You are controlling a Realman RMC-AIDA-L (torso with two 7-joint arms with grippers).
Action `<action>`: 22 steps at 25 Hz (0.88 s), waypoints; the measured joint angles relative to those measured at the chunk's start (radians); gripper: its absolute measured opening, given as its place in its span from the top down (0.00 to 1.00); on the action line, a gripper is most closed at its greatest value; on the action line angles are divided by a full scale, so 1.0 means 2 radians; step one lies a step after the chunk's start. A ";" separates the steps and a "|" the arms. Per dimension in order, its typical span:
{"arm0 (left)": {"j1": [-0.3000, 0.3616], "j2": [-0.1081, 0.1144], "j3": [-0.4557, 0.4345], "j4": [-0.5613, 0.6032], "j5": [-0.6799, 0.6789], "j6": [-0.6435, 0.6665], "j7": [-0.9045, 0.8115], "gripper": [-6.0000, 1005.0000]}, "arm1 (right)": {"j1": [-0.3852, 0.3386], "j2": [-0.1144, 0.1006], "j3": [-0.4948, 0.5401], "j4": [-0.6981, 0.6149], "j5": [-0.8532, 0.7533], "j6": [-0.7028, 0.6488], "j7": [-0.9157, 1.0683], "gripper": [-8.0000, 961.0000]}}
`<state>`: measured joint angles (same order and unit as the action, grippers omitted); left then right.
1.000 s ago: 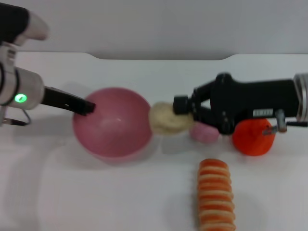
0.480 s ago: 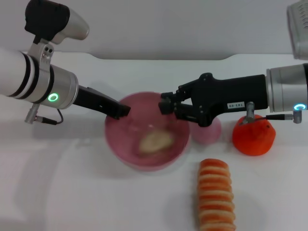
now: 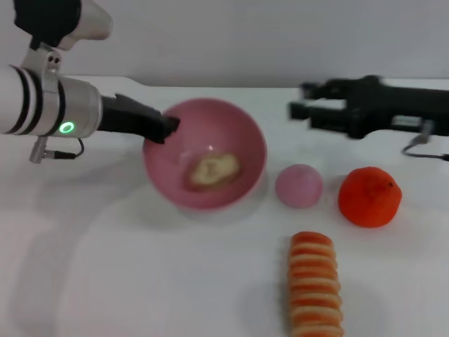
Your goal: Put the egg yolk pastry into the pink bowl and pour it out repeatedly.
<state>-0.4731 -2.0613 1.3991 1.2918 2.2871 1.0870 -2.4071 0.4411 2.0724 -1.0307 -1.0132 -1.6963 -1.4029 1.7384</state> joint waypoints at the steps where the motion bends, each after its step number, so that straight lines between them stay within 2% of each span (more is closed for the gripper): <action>1: 0.016 0.000 0.009 0.014 -0.011 -0.023 0.015 0.99 | -0.009 -0.001 0.016 0.005 0.002 0.001 0.000 0.45; 6: 0.093 0.001 0.076 0.071 -0.038 -0.147 0.088 0.99 | -0.053 -0.004 0.080 0.025 0.001 0.001 -0.012 0.45; 8: 0.122 0.002 0.124 0.089 -0.035 -0.208 0.121 0.99 | -0.066 -0.004 0.100 0.037 0.001 -0.002 -0.023 0.44; 9: 0.142 0.002 0.164 0.096 -0.033 -0.262 0.152 0.99 | -0.071 -0.004 0.108 0.043 0.001 -0.003 -0.026 0.44; 10: 0.142 0.002 0.164 0.096 -0.033 -0.262 0.152 0.99 | -0.075 -0.005 0.112 0.050 0.001 -0.003 -0.030 0.44; 12: 0.158 0.001 0.206 0.096 -0.032 -0.325 0.188 0.99 | -0.079 -0.006 0.116 0.061 0.000 -0.004 -0.035 0.44; 13: 0.158 0.001 0.206 0.096 -0.032 -0.325 0.188 0.99 | -0.080 -0.007 0.117 0.066 0.000 -0.003 -0.038 0.44; 14: 0.178 0.002 0.270 0.087 -0.029 -0.421 0.243 0.99 | -0.081 -0.007 0.117 0.069 0.000 -0.002 -0.040 0.44; 17: 0.189 0.001 0.348 0.058 -0.010 -0.547 0.306 0.99 | -0.080 -0.007 0.117 0.076 0.000 -0.001 -0.043 0.44; 21: 0.176 -0.003 0.458 -0.035 0.033 -0.750 0.377 0.99 | -0.077 -0.008 0.117 0.077 0.000 0.000 -0.044 0.43; 22: 0.176 -0.003 0.458 -0.035 0.033 -0.750 0.377 0.99 | -0.076 -0.008 0.117 0.077 0.000 0.000 -0.044 0.43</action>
<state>-0.1209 -2.0674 2.3147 1.2208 2.3532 -0.4137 -1.6532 0.2885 2.0572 -0.7957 -0.8587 -1.6964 -1.4033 1.6511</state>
